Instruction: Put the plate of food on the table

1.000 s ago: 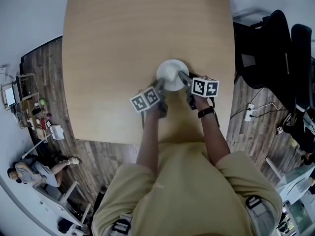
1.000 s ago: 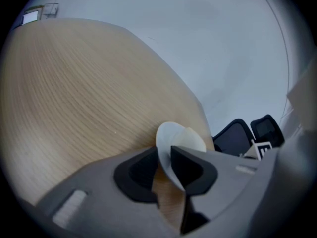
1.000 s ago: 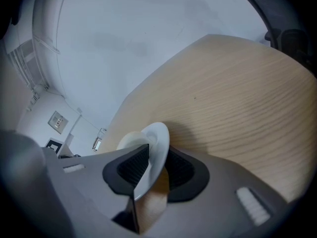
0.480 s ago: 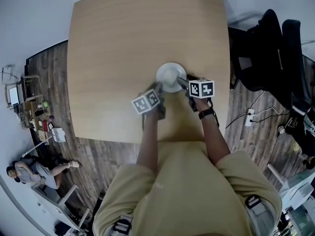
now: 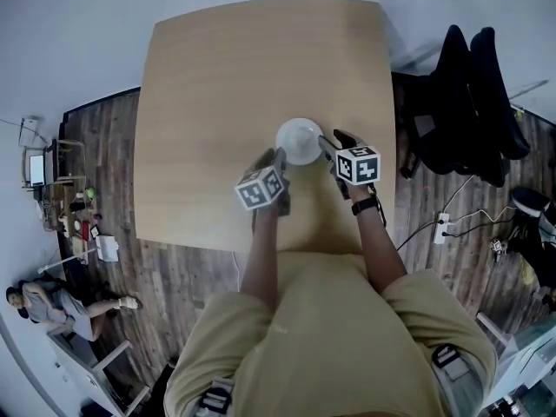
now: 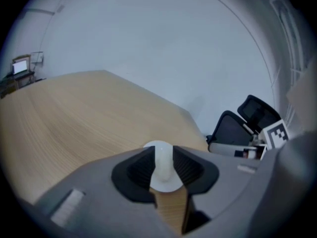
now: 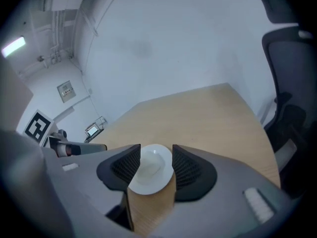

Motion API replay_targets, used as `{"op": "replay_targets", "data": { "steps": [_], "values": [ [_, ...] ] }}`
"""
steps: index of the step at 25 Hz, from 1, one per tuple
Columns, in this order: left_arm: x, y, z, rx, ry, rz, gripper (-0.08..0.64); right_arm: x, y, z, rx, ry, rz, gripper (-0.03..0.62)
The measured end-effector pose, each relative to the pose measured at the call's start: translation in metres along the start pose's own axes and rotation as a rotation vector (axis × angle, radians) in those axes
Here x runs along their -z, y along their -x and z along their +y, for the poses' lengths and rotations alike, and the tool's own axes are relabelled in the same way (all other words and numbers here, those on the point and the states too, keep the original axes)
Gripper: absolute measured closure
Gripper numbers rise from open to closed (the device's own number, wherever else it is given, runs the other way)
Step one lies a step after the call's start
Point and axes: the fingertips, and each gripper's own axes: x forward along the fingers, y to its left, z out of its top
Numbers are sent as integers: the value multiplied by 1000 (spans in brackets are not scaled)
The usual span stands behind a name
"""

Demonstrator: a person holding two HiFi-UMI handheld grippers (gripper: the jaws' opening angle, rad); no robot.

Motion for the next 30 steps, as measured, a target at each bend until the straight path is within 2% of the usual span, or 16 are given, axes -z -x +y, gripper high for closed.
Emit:
{"op": "replay_targets", "data": {
  "steps": [4, 6, 10, 13, 14, 16, 21, 30],
  "values": [
    [-27, 31, -26, 28, -84, -132, 474, -36, 38, 21, 47, 214, -174, 416],
    [-39, 49, -36, 30, -130, -187, 492, -50, 58, 34, 51, 262, -233, 448],
    [-71, 87, -58, 21, -235, -285, 514, -79, 98, 53, 80, 377, -311, 473],
    [-95, 119, -75, -19, -350, -371, 532, -103, 134, 62, 85, 367, -410, 531],
    [-101, 131, -79, -41, -387, -403, 543, -109, 145, 64, 86, 360, -437, 569],
    [-110, 151, -86, -81, -437, -464, 560, -117, 165, 68, 87, 360, -477, 586],
    [-109, 179, -102, -81, -444, -550, 561, -119, 198, 73, 87, 385, -532, 586],
    [-88, 189, -126, -52, -459, -555, 561, -103, 224, 73, 95, 386, -540, 586]
  ]
}}
